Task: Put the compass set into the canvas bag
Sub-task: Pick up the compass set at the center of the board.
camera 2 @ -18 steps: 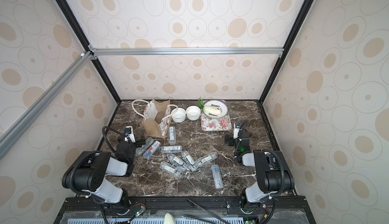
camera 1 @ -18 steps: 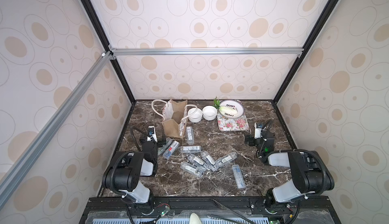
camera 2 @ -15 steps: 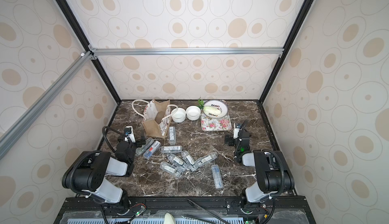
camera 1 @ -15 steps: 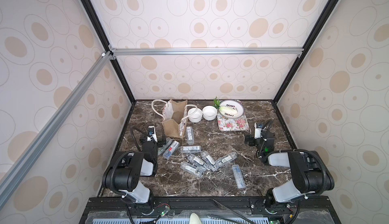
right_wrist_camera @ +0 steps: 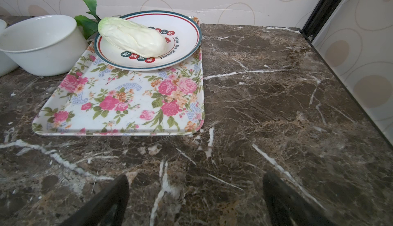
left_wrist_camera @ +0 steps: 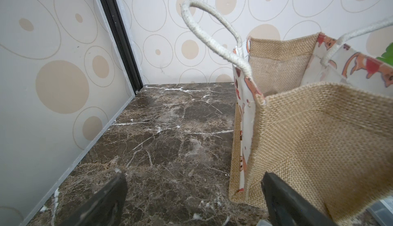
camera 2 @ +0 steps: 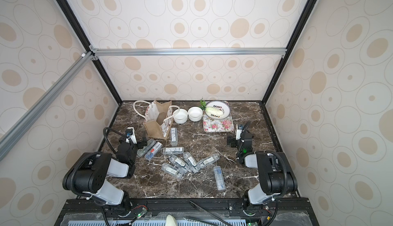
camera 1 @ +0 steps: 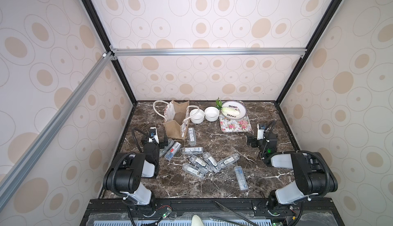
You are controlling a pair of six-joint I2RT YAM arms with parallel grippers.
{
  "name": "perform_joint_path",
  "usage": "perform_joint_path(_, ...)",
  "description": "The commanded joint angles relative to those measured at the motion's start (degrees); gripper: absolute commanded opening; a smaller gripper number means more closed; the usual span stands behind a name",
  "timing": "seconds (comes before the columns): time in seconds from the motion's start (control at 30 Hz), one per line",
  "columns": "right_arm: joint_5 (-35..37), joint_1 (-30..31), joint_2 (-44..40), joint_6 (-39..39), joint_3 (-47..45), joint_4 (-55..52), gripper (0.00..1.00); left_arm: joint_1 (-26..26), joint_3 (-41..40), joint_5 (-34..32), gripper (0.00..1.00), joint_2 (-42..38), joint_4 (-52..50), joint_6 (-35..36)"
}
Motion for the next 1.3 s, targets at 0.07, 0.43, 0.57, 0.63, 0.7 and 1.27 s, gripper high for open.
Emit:
perform_joint_path(0.07, -0.34, -0.30, 0.31, -0.26, 0.72, 0.93, 1.00, 0.52, 1.07, 0.75, 1.00, 0.18, 0.24, 0.38)
perform_joint_path(0.43, 1.72, -0.17, -11.91, 0.16, 0.35, -8.39, 0.98, 1.66, 3.76, 5.28, 1.00, -12.36, -14.41, 0.78)
perform_joint_path(0.57, 3.22, 0.04, -20.40, 3.61, 5.09, -23.75, 0.95, 1.65, 9.31, 5.41, 1.00, -22.48, -34.27, 0.94)
perform_joint_path(0.63, 2.69, 0.24, -23.91, 6.31, 8.75, -32.81, 0.92, 1.62, 13.63, 4.63, 1.00, -25.90, -46.78, -1.01)
perform_joint_path(0.7, 2.95, 0.66, -27.22, 9.90, 12.09, -41.05, 0.90, 1.60, 16.36, 5.01, 1.00, -29.12, -56.78, -2.05)
perform_joint_path(1.27, -12.02, 8.71, -32.67, 13.50, 20.10, -59.45, 0.82, -2.02, 28.80, 4.61, 0.88, -20.89, -95.24, -8.84)
